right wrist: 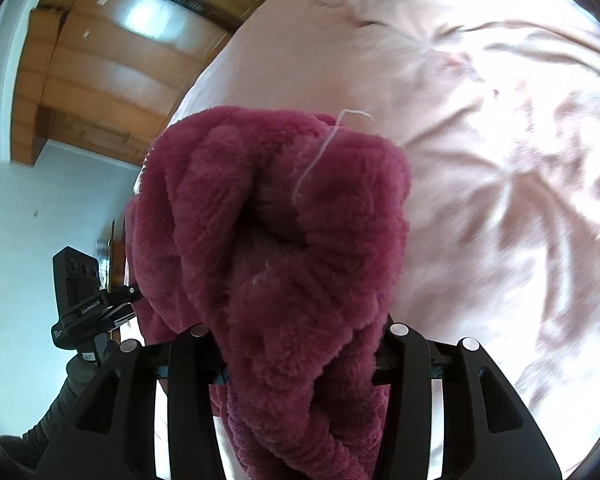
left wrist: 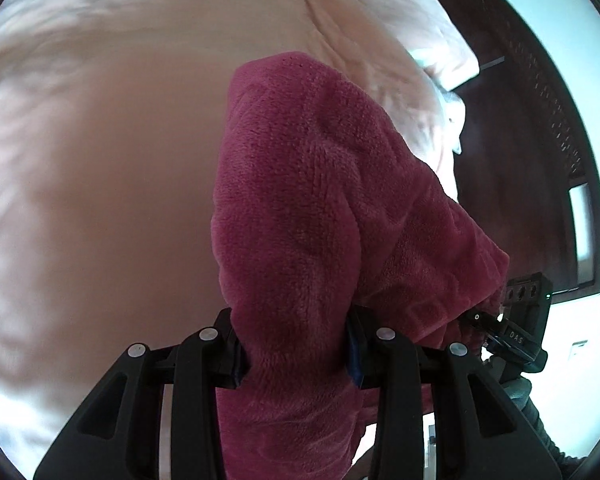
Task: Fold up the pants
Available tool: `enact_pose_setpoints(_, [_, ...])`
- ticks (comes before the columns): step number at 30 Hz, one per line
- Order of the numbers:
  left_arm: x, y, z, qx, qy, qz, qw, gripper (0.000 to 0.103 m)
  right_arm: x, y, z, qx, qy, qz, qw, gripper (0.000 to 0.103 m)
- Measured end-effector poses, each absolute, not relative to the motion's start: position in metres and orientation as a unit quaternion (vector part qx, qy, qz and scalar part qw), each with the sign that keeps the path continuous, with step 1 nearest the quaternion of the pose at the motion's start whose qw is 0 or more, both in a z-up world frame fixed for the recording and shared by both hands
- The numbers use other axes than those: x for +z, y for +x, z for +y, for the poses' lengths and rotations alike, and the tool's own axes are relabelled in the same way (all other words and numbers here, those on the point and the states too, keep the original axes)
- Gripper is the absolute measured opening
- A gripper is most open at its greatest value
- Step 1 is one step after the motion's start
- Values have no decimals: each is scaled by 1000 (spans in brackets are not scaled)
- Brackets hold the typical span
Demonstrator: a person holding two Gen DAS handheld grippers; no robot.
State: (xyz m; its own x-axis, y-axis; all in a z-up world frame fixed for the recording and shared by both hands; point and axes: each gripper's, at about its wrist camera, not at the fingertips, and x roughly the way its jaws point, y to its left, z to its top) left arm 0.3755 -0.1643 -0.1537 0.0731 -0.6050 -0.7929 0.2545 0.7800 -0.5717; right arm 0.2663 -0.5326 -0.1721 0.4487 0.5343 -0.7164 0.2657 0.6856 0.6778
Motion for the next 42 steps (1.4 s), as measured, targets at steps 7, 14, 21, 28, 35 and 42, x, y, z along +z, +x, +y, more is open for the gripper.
enact_pose_setpoints(7, [-180,411,-214,-300,-88,630,710,37,-213,281,-569,51,427,526,734,46])
enact_pose_setpoints(14, [-201,440,-249,-278,-66,646,708,41,-243,274,-585,44,439,536,720,50])
enact_pose_setpoints(21, [-203,445,-255,-250,-37,648,718,64,-237,256,-585,23,422,541,727,59])
enact_pose_setpoints(28, [-167,425,-265,-208,56,626,749,64,-192,242,-586,-20,348,541,766,60])
enact_pose_setpoints(35, [-127,379,-256,-205,100,563,794,64,-125,236,-555,-99,172,497,845,60])
enact_pose_setpoints(42, [-133,336,-262,-219,139,552,793,64,-94,251,-517,-92,81,454,883,60])
